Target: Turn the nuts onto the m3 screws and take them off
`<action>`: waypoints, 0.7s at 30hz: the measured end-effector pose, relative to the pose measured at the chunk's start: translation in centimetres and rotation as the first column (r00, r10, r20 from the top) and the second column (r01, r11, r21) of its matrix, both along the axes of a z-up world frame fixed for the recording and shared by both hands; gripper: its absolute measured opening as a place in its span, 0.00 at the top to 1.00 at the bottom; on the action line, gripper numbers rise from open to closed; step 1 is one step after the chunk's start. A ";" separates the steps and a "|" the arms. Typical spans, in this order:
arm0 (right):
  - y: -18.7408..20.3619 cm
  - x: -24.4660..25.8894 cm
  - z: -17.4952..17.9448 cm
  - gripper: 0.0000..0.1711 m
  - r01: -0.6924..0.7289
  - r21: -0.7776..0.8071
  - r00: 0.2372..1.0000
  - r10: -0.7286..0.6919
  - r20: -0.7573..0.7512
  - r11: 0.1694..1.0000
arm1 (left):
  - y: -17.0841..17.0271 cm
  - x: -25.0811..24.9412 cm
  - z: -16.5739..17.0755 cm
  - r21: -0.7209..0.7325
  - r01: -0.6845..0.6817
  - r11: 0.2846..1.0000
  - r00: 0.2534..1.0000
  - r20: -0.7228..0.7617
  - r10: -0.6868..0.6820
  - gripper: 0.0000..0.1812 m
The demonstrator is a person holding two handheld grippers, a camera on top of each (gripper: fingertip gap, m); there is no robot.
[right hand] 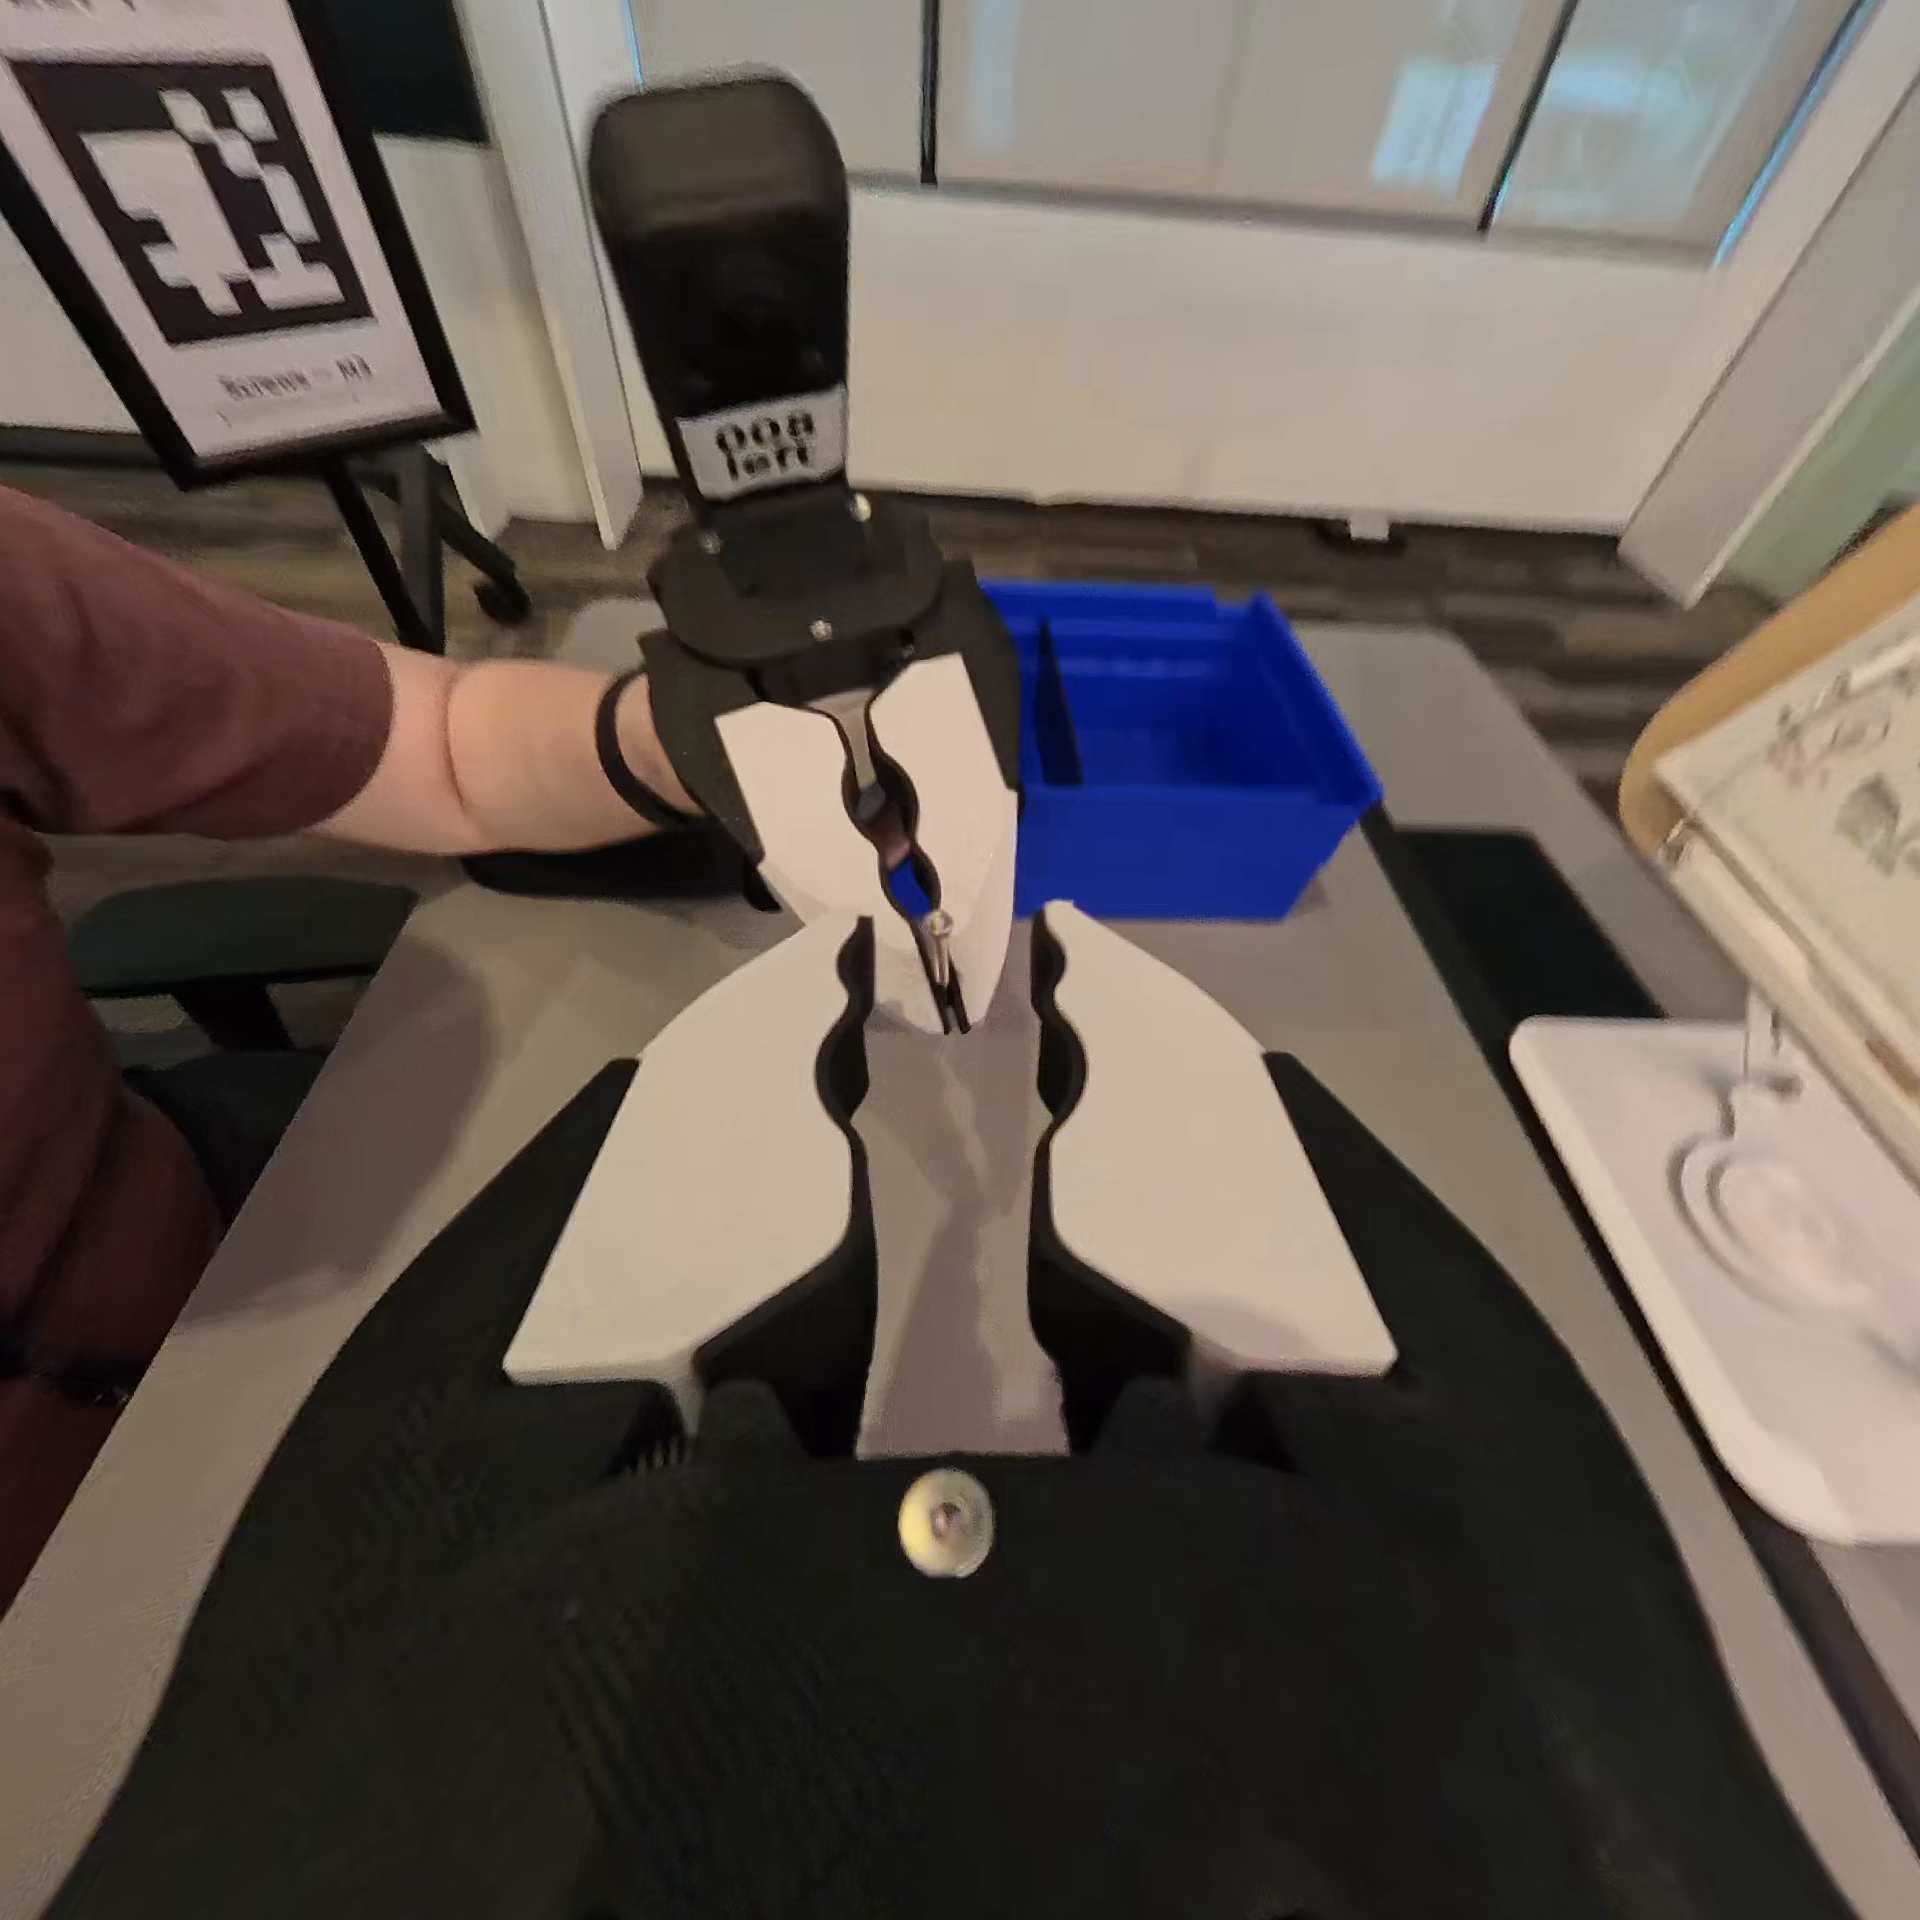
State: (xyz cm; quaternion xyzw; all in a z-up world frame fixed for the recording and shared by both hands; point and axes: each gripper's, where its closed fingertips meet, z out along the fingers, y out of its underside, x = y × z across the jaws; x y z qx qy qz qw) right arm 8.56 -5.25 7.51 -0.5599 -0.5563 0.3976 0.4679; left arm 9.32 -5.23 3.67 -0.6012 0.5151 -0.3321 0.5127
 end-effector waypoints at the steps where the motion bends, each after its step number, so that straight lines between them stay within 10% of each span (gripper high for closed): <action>1: -0.2 0.0 0.7 0.83 -0.010 0.024 0.999 0.011 -0.045 1.000 | -0.3 0.0 0.7 0.009 0.013 1.000 0.999 0.043 -0.014 0.99; 21: -4.3 -4.4 1.8 0.60 -0.122 0.150 0.964 0.153 -0.218 0.981 | -1.6 -0.3 3.5 0.016 0.063 0.998 0.977 0.204 -0.065 0.99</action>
